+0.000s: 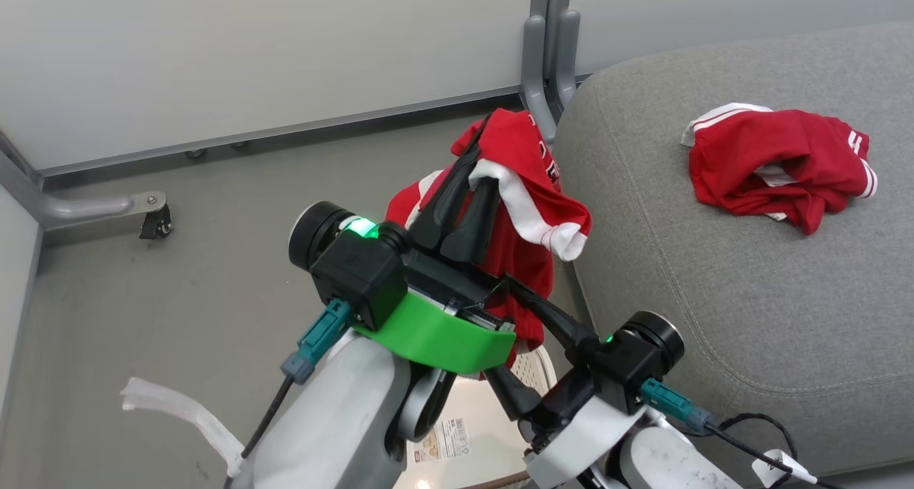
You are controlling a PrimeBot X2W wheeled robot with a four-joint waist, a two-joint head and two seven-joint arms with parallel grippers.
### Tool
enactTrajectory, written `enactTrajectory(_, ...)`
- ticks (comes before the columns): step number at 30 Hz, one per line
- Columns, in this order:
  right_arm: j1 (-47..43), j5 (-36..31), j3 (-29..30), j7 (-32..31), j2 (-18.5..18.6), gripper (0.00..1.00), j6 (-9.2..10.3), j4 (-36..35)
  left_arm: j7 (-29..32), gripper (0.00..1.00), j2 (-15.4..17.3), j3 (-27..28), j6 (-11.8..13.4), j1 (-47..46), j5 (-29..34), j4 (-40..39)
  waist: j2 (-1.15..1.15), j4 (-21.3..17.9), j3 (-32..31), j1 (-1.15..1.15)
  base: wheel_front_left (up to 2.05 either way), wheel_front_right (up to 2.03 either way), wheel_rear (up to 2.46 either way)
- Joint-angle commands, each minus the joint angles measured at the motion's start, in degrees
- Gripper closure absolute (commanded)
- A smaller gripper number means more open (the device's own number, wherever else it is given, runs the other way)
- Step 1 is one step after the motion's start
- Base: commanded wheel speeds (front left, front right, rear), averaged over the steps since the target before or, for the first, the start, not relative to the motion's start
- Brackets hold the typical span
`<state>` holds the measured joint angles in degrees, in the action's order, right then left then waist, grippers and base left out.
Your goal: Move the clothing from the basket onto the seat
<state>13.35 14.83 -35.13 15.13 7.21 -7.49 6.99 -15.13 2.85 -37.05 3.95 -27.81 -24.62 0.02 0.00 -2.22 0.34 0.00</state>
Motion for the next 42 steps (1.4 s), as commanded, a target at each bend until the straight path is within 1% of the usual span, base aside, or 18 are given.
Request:
enactTrajectory(1,0.59,-0.71,0.12,0.02,-0.31,0.0,0.0,0.68,-0.01,1.0,0.09,-0.26,0.27,-0.94,-0.28,-0.36,0.0,0.04,-0.08,0.0,0.0,0.0,0.0)
enactTrajectory(11,1.99,-4.0,0.83,0.02,-2.1,0.0,0.0,5.7,-0.01,1.0,0.08,-3.19,1.14,-1.31,-1.24,-0.64,0.0,0.7,-0.44,0.0,0.0,0.0,0.0)
enactTrajectory(15,2.46,-6.46,1.6,0.02,-3.04,0.0,0.0,7.9,-0.01,1.0,0.08,-4.66,1.74,-1.49,-1.9,-0.89,0.0,1.01,-0.66,0.0,0.0,0.0,0.0)
enactTrajectory(24,1.27,-9.57,4.88,0.02,-4.15,0.0,0.0,9.59,-0.01,1.0,0.09,-5.36,2.79,-1.09,-1.99,-0.67,0.0,1.26,-1.01,0.0,0.0,0.0,0.0)
enactTrajectory(34,1.15,-7.39,5.99,0.01,-4.29,0.0,0.01,8.78,-0.01,1.0,0.09,-5.13,3.2,-1.03,-1.88,-0.32,0.0,1.21,-0.68,0.0,0.0,0.0,0.0)
enactTrajectory(42,3.28,-7.74,5.76,0.01,-4.3,0.0,0.0,11.24,-0.01,1.0,0.09,-6.28,3.67,-1.35,-2.56,-0.38,0.0,1.45,-0.41,0.0,0.0,0.0,0.0)
